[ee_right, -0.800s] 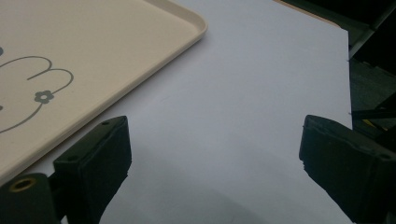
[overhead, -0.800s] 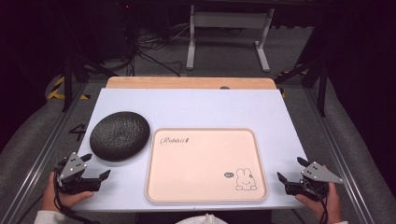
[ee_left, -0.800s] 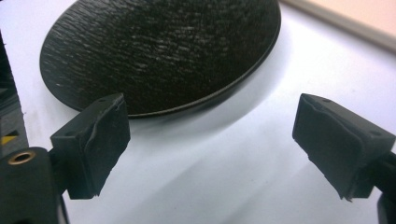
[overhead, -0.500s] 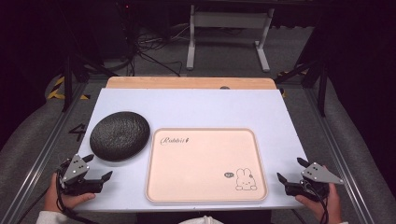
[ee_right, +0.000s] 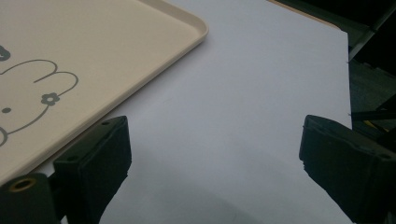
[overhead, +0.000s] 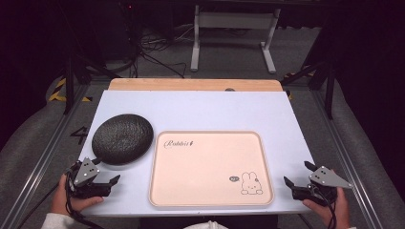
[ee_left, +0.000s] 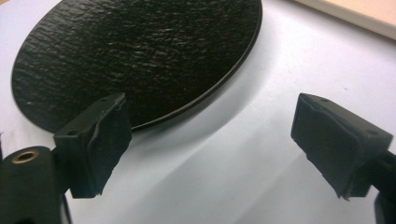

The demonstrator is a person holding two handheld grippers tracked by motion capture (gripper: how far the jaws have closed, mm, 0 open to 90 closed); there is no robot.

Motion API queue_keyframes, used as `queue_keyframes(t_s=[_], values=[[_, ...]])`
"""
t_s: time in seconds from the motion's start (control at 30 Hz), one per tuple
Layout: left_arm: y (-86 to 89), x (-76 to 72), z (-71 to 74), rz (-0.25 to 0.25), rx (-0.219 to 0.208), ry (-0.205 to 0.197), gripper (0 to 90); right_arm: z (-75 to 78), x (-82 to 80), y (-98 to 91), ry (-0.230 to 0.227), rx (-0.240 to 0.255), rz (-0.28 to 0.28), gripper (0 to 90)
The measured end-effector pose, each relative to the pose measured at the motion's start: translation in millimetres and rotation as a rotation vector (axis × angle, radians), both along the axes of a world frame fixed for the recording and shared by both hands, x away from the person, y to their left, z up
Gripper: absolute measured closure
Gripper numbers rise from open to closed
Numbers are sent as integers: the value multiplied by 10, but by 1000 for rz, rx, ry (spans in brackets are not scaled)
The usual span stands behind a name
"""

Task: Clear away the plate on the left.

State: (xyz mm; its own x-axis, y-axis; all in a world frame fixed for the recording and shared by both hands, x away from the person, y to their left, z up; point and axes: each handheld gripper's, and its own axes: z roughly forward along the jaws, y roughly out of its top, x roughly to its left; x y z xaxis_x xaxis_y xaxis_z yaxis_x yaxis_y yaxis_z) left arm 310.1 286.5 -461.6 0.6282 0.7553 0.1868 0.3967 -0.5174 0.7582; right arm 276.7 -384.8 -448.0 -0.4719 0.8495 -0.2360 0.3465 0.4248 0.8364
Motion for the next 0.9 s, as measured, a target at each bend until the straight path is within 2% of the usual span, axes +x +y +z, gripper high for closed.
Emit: queue_keyframes(t_s=[0.13, 0.23, 0.33, 0.4, 0.47, 0.5, 0.53, 0.57, 0.67, 0.73, 0.77, 0.8, 0.83, 0.9], values=[[-83, 38, 29, 14, 52, -25, 149, -7, 6, 5, 8, -1, 1, 97], [-168, 76, 46, 3, 93, -33, 148, -10, 8, 8, 9, -2, 2, 97], [-284, 118, 58, -15, 176, -50, 150, -7, 4, 10, 6, 0, 4, 97], [-312, 131, 62, -20, 185, -53, 152, -7, 5, 8, 8, 0, 1, 97], [-386, 183, 63, -29, 221, -55, 156, -14, 14, 12, 11, -2, 4, 97], [-386, 183, 63, -29, 221, -55, 157, -14, 14, 12, 11, -2, 4, 97], [-436, 219, 57, -26, 262, -64, 160, -15, 14, 18, 12, -4, 6, 97], [-436, 219, 57, -26, 262, -64, 160, -15, 14, 18, 12, -4, 6, 97], [-522, 271, 40, -12, 326, -75, 178, -10, 8, 15, 10, -2, 4, 97], [-577, 308, 20, 8, 386, -92, 189, -8, 6, 14, 8, -1, 3, 97], [-577, 308, 20, 8, 386, -92, 204, -8, 6, 14, 8, -1, 3, 97], [-594, 318, 18, 21, 400, -100, 204, -8, 7, 15, 7, -1, 4, 97], [-615, 333, 15, 27, 436, -116, 232, -9, 8, 16, 8, -3, 5, 97], [-659, 358, 1, 49, 478, -140, 237, -12, 13, 16, 10, -6, 5, 97]])
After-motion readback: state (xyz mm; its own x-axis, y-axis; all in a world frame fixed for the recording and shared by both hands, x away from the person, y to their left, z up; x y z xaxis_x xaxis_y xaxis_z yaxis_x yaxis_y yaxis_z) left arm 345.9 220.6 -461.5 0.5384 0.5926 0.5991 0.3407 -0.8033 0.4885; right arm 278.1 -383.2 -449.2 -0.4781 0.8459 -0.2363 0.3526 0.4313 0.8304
